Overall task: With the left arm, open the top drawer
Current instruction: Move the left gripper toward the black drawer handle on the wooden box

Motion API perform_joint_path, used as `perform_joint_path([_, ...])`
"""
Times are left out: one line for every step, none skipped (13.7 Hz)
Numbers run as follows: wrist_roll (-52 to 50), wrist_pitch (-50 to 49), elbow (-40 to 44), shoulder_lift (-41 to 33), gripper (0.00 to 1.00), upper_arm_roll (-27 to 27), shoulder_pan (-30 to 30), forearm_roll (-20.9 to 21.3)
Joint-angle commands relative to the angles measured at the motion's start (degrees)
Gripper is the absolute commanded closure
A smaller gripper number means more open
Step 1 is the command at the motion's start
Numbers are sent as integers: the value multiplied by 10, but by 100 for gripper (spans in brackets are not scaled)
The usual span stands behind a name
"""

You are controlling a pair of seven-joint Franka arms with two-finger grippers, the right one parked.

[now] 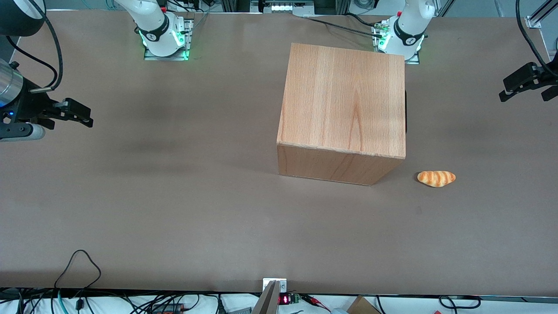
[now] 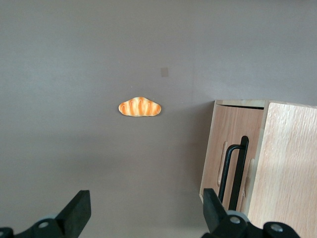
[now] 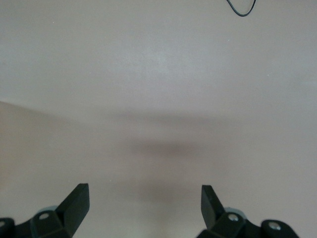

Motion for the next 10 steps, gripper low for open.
perform_joint_path([-1, -18, 3, -8, 0, -5, 4, -3])
perform_joint_path([-6, -20, 4, -7, 0, -6, 4, -5])
perform_joint_path([-7, -21, 4, -7, 0, -7, 4, -5])
perform_joint_path([-7, -21, 4, -6, 0, -5, 4, -7])
perform_joint_path([-7, -21, 3, -3, 0, -6, 4, -8])
perform_joint_path([-12, -23, 3, 6, 0, -8, 1, -10])
perform_joint_path([-13, -23, -4, 7, 0, -9, 1, -12])
perform_joint_path([-13, -25, -8, 9, 0, -9, -1, -13])
perform_joint_path([-13, -22, -22, 9, 0, -11, -3, -13])
perform_joint_path([-13, -19, -29, 10, 0, -14, -3, -23])
